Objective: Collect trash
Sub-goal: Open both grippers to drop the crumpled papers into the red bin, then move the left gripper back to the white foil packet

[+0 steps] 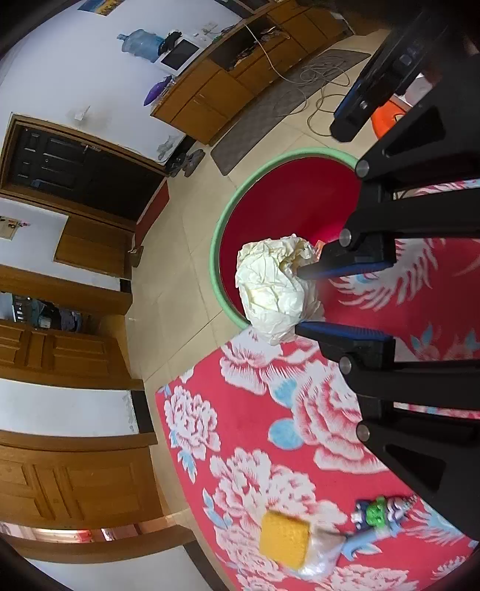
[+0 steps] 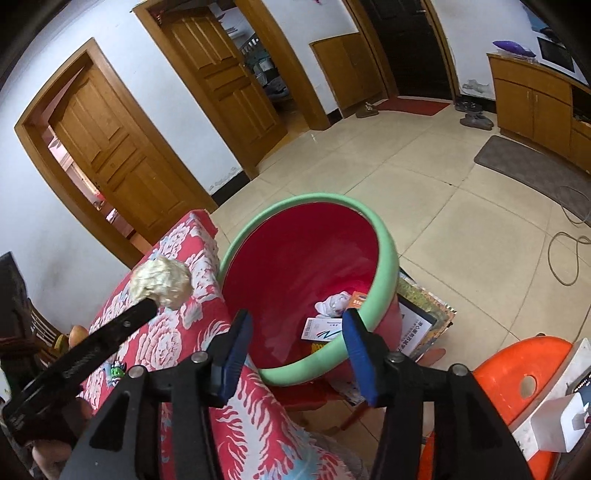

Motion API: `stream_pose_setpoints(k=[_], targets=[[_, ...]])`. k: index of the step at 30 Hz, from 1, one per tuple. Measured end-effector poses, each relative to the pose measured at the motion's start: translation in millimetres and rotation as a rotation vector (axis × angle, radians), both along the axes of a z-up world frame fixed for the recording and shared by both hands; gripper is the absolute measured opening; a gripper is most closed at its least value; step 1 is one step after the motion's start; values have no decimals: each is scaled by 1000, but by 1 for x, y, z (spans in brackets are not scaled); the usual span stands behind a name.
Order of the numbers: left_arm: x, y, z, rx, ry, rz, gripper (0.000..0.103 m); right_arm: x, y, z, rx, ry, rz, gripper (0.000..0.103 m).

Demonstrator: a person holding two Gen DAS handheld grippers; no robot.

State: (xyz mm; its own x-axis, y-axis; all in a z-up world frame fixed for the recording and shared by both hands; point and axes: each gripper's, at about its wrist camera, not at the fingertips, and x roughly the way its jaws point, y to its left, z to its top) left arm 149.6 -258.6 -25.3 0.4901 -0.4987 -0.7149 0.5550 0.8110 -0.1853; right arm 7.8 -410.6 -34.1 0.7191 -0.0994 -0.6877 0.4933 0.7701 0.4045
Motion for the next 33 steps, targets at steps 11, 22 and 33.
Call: stream_pose_setpoints(k=[11, 22, 33], targets=[[5, -13, 3, -27, 15, -16, 48, -7, -7, 1, 2, -5, -14, 55], [-3, 24, 11, -3, -5, 79, 57, -6, 8, 8, -26, -23, 33, 59], [9, 85, 21, 53, -65, 196, 65, -3, 26, 11, -32, -28, 80, 61]])
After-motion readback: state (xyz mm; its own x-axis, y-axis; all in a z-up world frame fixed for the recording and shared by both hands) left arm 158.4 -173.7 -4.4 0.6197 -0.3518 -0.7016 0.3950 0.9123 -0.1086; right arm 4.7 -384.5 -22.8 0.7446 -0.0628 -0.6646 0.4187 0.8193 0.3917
